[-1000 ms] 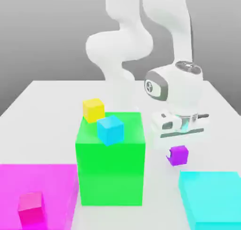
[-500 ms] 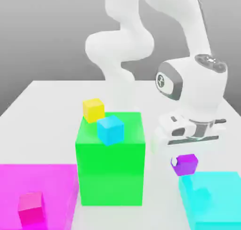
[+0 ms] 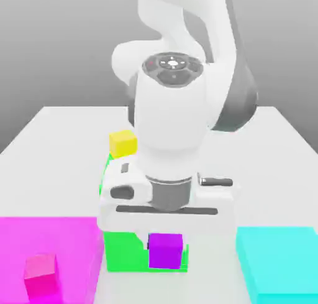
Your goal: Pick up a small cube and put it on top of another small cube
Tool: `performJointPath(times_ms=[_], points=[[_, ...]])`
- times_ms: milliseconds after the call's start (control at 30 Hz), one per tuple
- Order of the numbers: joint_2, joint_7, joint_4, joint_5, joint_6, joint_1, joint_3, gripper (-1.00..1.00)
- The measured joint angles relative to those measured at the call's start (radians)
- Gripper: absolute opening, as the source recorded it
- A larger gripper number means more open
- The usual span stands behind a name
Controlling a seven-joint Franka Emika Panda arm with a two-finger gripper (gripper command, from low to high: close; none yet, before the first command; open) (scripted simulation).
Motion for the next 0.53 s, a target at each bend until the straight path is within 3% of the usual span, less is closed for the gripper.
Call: performJointPath(times_ms=[200,400,433,533], points=[[0.014,-0.096,0.113,0.040,-0.076,-0.121,-0.097,-1.00],[0.063,-0.111,0.033,0.086,0.079,-0.156,-0.121,-1.00],[0.083,-0.118,0.027,0.095,0.105,-0.159,-0.118,1.00],[0.083,-0.118,0.027,0.095,0.105,-0.159,-0.118,1.00]])
